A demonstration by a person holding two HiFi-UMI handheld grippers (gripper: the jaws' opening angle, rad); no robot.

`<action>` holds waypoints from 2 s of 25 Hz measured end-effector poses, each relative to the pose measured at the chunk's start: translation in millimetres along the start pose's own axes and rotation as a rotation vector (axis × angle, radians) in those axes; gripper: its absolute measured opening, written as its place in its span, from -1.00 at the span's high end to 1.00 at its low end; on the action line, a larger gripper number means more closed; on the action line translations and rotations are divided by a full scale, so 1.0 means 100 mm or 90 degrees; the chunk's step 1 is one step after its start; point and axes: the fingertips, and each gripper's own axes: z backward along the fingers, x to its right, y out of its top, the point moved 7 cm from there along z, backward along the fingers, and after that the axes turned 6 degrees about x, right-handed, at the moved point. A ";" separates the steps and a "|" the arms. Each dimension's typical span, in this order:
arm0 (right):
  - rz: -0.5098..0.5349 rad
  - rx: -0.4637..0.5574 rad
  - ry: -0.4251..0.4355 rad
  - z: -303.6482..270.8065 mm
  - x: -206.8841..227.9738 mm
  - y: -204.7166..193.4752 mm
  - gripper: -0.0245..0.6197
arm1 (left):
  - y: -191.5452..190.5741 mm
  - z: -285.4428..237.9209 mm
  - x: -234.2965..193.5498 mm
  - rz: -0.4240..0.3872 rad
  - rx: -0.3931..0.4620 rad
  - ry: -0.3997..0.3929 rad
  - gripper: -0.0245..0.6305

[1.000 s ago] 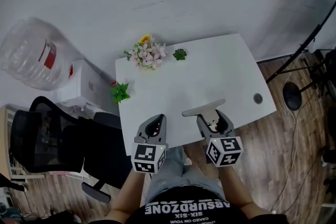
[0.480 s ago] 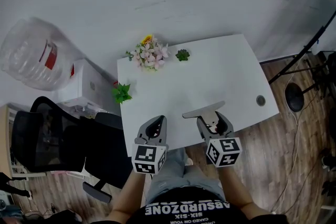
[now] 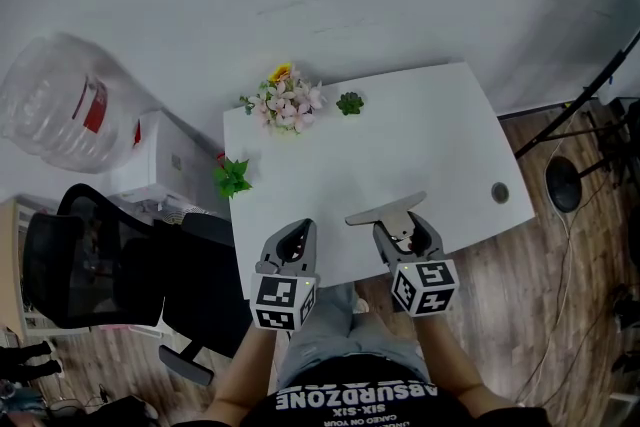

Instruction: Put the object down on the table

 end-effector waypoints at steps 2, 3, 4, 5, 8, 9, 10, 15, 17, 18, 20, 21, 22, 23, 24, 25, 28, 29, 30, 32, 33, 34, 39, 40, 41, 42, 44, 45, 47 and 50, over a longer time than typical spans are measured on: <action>0.000 -0.004 0.002 -0.03 0.01 -0.01 0.04 | 0.00 -0.02 -0.01 0.000 -0.003 0.000 0.93; 0.000 -0.007 0.002 -0.04 0.01 -0.02 0.04 | 0.00 -0.04 -0.01 0.000 -0.004 0.000 0.93; 0.000 -0.009 0.003 -0.06 0.02 -0.02 0.04 | 0.00 -0.05 -0.01 0.000 -0.006 0.001 0.93; -0.001 -0.012 0.004 -0.07 0.02 -0.03 0.04 | 0.00 -0.06 -0.01 0.000 -0.007 0.001 0.93; -0.002 -0.021 0.005 -0.10 0.05 -0.06 0.04 | 0.00 -0.09 -0.01 0.001 -0.009 0.001 0.93; -0.002 -0.024 0.006 -0.10 0.06 -0.07 0.04 | 0.00 -0.10 -0.01 0.001 -0.010 0.001 0.93; -0.002 -0.027 0.006 -0.11 0.06 -0.08 0.04 | 0.00 -0.11 -0.01 0.001 -0.012 0.000 0.93; 0.004 -0.038 0.010 -0.17 0.06 -0.13 0.04 | -0.01 -0.17 0.01 0.000 -0.015 -0.004 0.93; 0.005 -0.041 0.011 -0.19 0.06 -0.15 0.04 | -0.01 -0.19 0.01 -0.001 -0.016 -0.006 0.93; 0.005 -0.044 0.011 -0.20 0.06 -0.16 0.04 | -0.01 -0.20 0.00 0.000 -0.017 -0.006 0.93; 0.005 -0.049 0.010 -0.23 0.07 -0.18 0.04 | -0.01 -0.21 -0.01 0.000 -0.020 -0.005 0.93; 0.005 -0.053 0.009 -0.24 0.08 -0.19 0.04 | -0.02 -0.22 -0.01 0.001 -0.020 -0.005 0.93; 0.005 -0.056 0.009 -0.24 0.08 -0.20 0.04 | -0.02 -0.22 -0.02 0.001 -0.021 -0.004 0.93; 0.006 -0.058 0.008 -0.25 0.09 -0.21 0.04 | -0.02 -0.22 -0.03 0.002 -0.022 -0.004 0.93; 0.006 -0.061 0.008 -0.26 0.09 -0.22 0.04 | -0.03 -0.23 -0.03 0.002 -0.023 -0.003 0.93; 0.007 -0.063 0.008 -0.27 0.10 -0.23 0.04 | -0.03 -0.23 -0.04 0.003 -0.024 -0.002 0.93; 0.008 -0.070 0.009 -0.30 0.11 -0.27 0.04 | -0.05 -0.24 -0.06 0.004 -0.029 0.000 0.93; 0.008 -0.072 0.009 -0.31 0.11 -0.28 0.04 | -0.05 -0.24 -0.06 0.004 -0.030 0.001 0.93; 0.008 -0.074 0.009 -0.32 0.11 -0.28 0.04 | -0.05 -0.25 -0.06 0.004 -0.031 0.001 0.93; 0.007 -0.078 0.009 -0.34 0.12 -0.30 0.04 | -0.06 -0.26 -0.07 0.004 -0.033 0.001 0.93; 0.007 -0.081 0.009 -0.35 0.12 -0.31 0.04 | -0.06 -0.27 -0.08 0.004 -0.033 0.000 0.93; 0.007 -0.083 0.009 -0.37 0.12 -0.32 0.04 | -0.06 -0.27 -0.08 0.004 -0.034 -0.001 0.93; 0.006 -0.093 0.009 -0.41 0.13 -0.36 0.04 | -0.06 -0.30 -0.10 0.007 -0.037 -0.001 0.93; 0.007 -0.095 0.009 -0.42 0.13 -0.37 0.04 | -0.06 -0.30 -0.11 0.008 -0.037 -0.001 0.93; 0.007 -0.098 0.009 -0.43 0.13 -0.38 0.04 | -0.06 -0.31 -0.12 0.009 -0.037 0.000 0.93; 0.007 -0.100 0.009 -0.45 0.14 -0.40 0.04 | -0.06 -0.31 -0.13 0.011 -0.037 0.000 0.93; 0.005 -0.104 0.008 -0.47 0.14 -0.43 0.04 | -0.07 -0.32 -0.14 0.012 -0.038 0.000 0.93; 0.004 -0.106 0.008 -0.48 0.15 -0.44 0.04 | -0.08 -0.33 -0.14 0.013 -0.039 0.000 0.93; 0.002 -0.112 0.007 -0.49 0.16 -0.46 0.04 | -0.08 -0.34 -0.15 0.014 -0.042 0.000 0.93; 0.001 -0.120 0.006 -0.52 0.18 -0.49 0.04 | -0.09 -0.36 -0.16 0.015 -0.045 -0.001 0.93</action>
